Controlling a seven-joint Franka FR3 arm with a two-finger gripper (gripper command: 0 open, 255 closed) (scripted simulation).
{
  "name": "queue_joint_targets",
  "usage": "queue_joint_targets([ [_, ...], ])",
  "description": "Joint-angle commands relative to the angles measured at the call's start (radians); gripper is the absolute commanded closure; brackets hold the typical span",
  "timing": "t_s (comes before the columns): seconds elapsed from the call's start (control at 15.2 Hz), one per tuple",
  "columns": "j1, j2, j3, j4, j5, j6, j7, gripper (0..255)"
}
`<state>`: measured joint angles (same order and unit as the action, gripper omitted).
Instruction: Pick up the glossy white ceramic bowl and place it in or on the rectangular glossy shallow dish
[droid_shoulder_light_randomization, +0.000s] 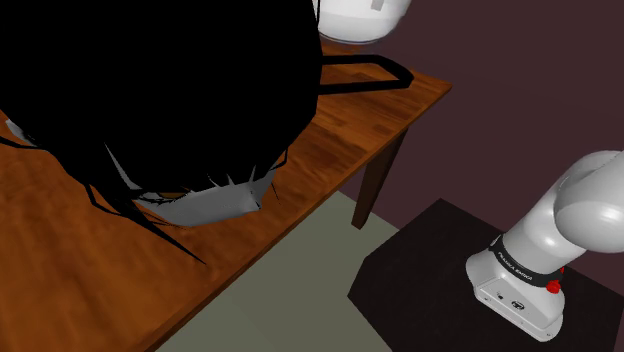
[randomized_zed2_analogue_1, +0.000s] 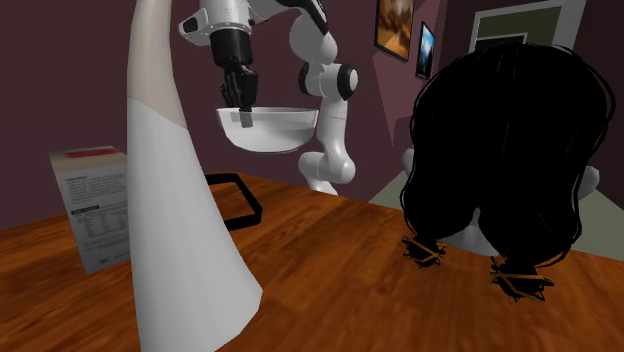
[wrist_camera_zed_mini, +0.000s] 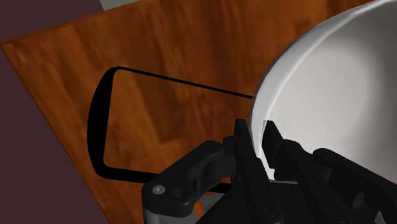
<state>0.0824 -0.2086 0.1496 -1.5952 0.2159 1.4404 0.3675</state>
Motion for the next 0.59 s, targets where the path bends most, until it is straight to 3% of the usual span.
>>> queue_joint_targets([
  [0.0,-0.02,0.021,-0.032,0.028,-0.006,-0.017,-0.051,255],
  [0.53,-0.098,0.15,-0.141,0.197,-0.021,-0.094,-0.227,255],
])
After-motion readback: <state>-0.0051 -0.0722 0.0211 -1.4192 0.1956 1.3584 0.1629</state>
